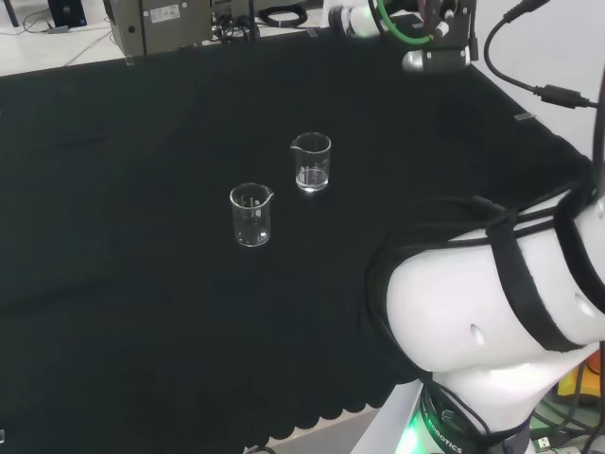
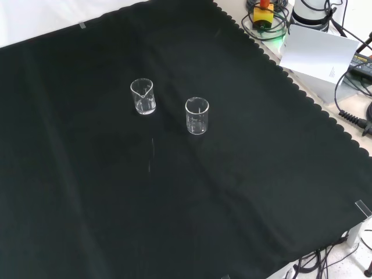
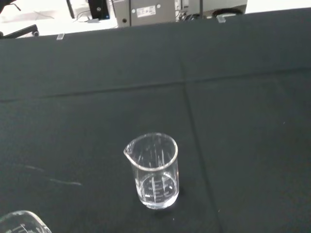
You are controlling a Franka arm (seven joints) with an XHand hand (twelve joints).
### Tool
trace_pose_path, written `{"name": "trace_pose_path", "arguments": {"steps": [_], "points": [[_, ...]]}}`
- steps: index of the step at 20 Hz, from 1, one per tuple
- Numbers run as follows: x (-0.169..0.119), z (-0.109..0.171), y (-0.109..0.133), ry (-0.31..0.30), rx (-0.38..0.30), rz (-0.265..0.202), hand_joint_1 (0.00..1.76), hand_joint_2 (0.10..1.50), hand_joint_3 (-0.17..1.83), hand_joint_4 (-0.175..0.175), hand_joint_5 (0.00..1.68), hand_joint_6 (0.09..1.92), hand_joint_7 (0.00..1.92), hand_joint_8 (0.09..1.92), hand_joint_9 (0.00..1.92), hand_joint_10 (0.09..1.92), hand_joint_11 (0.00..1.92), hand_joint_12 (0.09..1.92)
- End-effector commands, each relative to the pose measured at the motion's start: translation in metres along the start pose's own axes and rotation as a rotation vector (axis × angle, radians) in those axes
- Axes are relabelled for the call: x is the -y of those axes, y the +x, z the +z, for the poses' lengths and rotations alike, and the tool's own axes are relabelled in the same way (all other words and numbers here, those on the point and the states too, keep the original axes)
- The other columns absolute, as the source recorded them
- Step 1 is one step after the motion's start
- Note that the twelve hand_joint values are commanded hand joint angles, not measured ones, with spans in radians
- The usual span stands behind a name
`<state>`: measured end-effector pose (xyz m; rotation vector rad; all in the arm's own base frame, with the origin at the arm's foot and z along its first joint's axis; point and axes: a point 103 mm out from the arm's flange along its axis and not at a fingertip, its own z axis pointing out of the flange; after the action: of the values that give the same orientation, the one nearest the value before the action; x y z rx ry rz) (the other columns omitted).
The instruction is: Pick up the beaker on the right.
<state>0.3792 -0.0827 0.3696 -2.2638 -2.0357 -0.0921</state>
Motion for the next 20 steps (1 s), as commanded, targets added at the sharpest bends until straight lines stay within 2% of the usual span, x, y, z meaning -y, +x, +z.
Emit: {"name": "trace_pose_path", "arguments": {"steps": [1, 3, 4, 5, 11, 15, 20], "points": [[-0.023, 0.061, -0.02, 0.075, -0.09, -0.022, 0.54, 0.97, 0.16, -0.026, 0.43, 0.09, 0.29, 0.61, 0.46, 0.62, 0.15, 1.38], [-0.031, 0.076, -0.024, 0.087, -0.112, -0.028, 0.55, 0.96, 0.16, -0.027, 0.42, 0.09, 0.28, 0.61, 0.45, 0.62, 0.15, 1.38], [-0.036, 0.085, -0.023, 0.097, -0.097, -0.002, 0.56, 0.96, 0.16, -0.027, 0.42, 0.09, 0.28, 0.61, 0.44, 0.61, 0.15, 1.38], [-0.04, 0.092, -0.023, 0.112, -0.106, -0.002, 0.56, 0.96, 0.16, -0.027, 0.42, 0.09, 0.28, 0.61, 0.43, 0.61, 0.15, 1.38], [-0.069, 0.134, -0.028, 0.15, -0.195, -0.027, 0.57, 0.94, 0.16, -0.027, 0.41, 0.09, 0.26, 0.61, 0.43, 0.62, 0.14, 1.37], [-0.082, 0.16, -0.033, 0.173, -0.215, -0.049, 0.59, 0.93, 0.16, -0.027, 0.41, 0.09, 0.26, 0.61, 0.44, 0.63, 0.14, 1.38], [-0.091, 0.183, -0.039, 0.167, -0.259, -0.084, 0.63, 0.9, 0.16, -0.028, 0.4, 0.09, 0.26, 0.62, 0.45, 0.63, 0.15, 1.38]]}}
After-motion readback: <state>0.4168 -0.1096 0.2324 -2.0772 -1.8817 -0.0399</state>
